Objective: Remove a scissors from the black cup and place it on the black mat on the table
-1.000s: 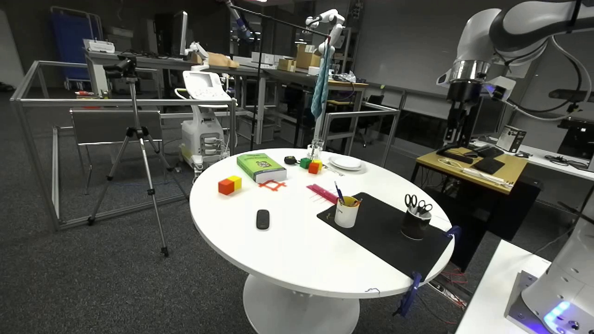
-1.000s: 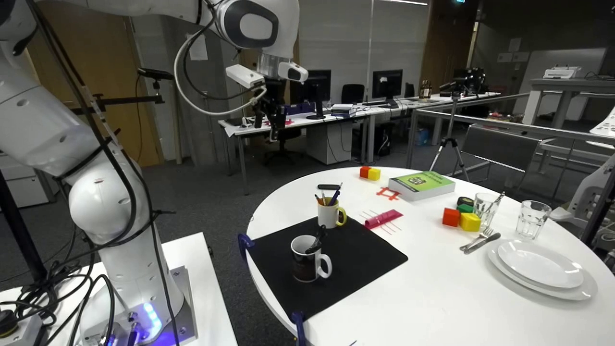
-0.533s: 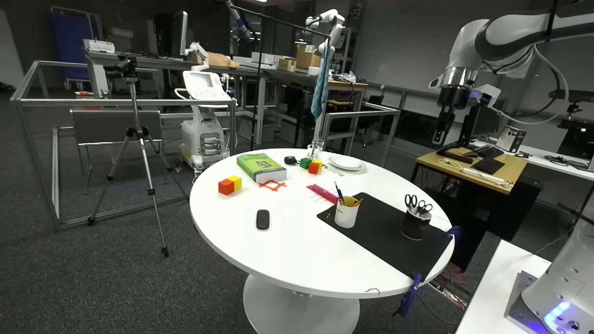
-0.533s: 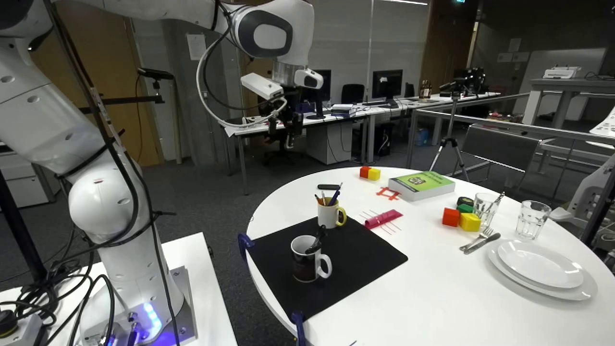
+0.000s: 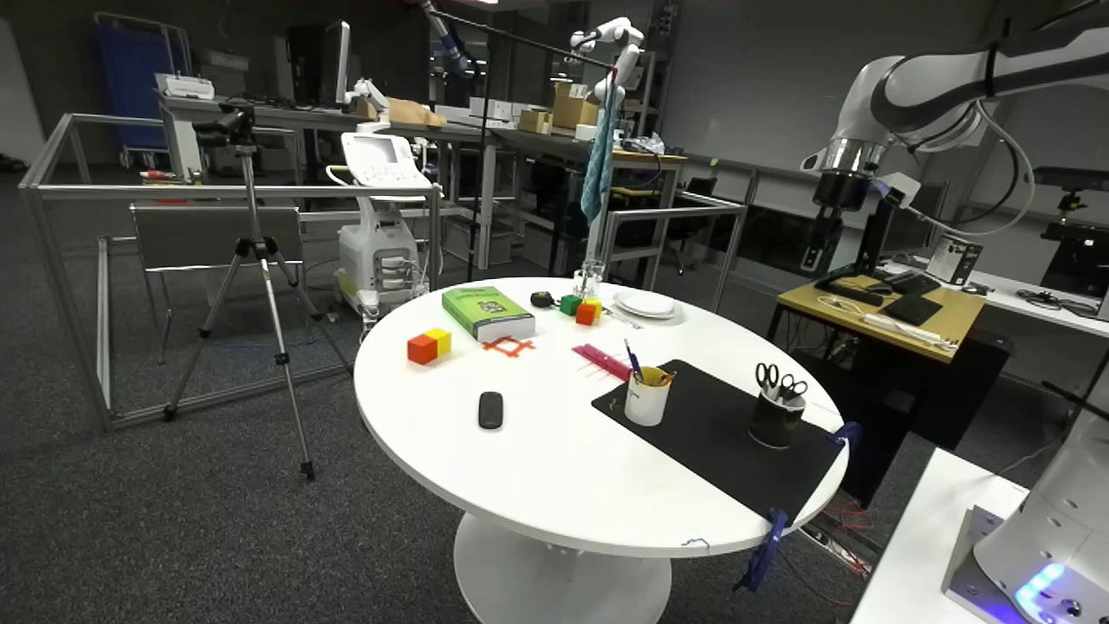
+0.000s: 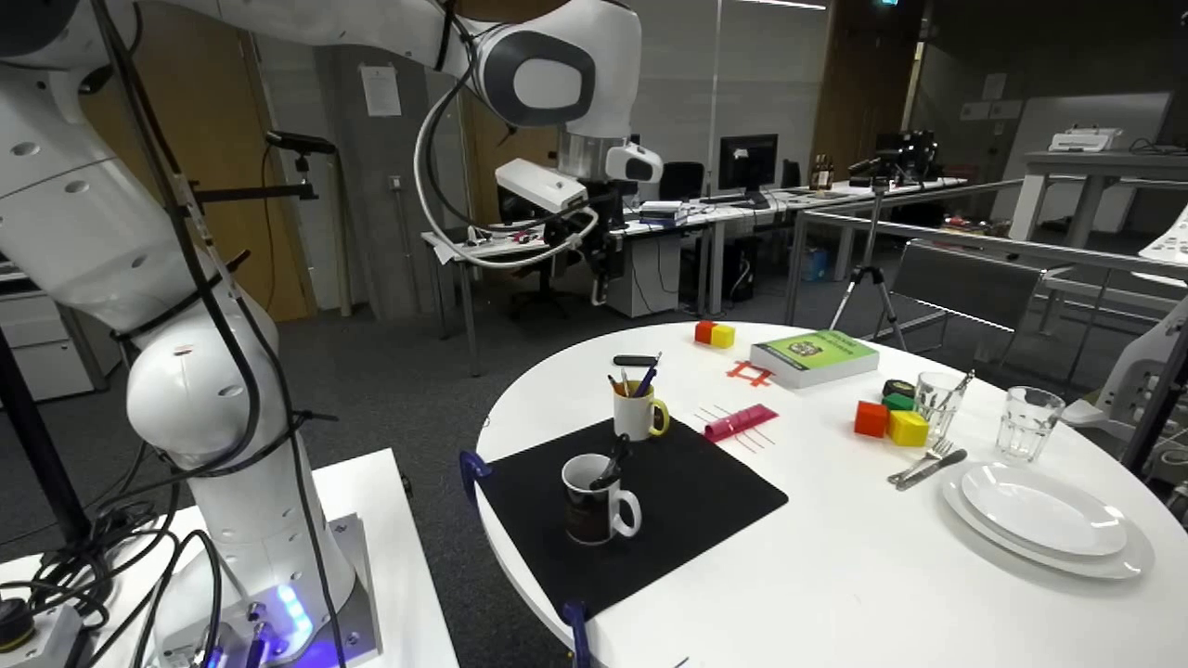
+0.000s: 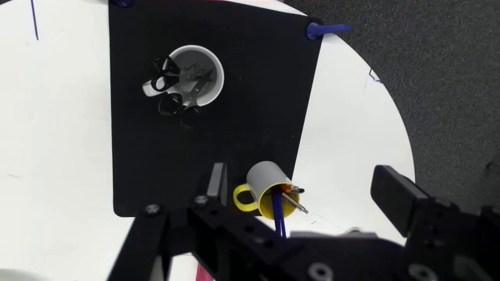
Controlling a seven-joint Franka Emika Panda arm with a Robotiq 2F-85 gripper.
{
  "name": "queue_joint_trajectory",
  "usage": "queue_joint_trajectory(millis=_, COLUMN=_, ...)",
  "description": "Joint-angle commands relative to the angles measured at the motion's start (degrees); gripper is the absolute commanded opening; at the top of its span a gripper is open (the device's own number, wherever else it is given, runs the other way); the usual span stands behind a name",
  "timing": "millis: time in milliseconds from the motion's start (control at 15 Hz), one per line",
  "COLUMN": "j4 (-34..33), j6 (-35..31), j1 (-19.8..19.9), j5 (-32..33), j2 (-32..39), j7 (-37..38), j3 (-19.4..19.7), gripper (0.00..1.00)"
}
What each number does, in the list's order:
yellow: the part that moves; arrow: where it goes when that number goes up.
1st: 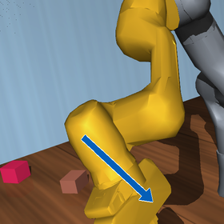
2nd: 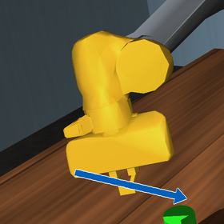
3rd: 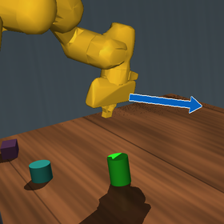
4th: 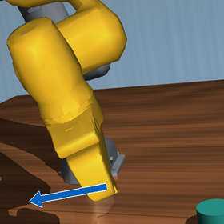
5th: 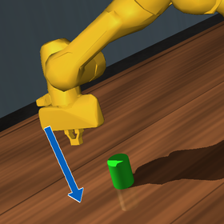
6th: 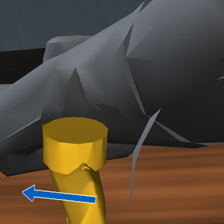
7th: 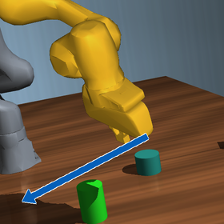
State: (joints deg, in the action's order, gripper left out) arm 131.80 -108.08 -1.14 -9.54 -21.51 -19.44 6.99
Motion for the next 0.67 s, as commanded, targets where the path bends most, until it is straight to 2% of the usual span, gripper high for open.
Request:
queue_joint_trajectory(millis=0, j4=-1.26, j6=-2.31, j1=1.06, j5=2.41, j2=2.02, j7=-2.95, j3=0.65, gripper=1.0)
queue_joint_trajectory(millis=267, j4=-1.12, j6=-3.9, j1=1.99, j5=8.18, j2=3.38, j7=-4.8, j3=0.67, gripper=1.0)
queue_joint_trajectory(millis=333, j4=-0.13, j6=-2.47, j1=1.54, j5=6.12, j2=2.12, j7=-2.75, j3=0.43, gripper=1.0)
queue_joint_trajectory(millis=600, j4=-0.07, j6=-2.53, j1=1.5, j5=6.33, j2=2.57, j7=-2.78, j3=0.37, gripper=1.0)
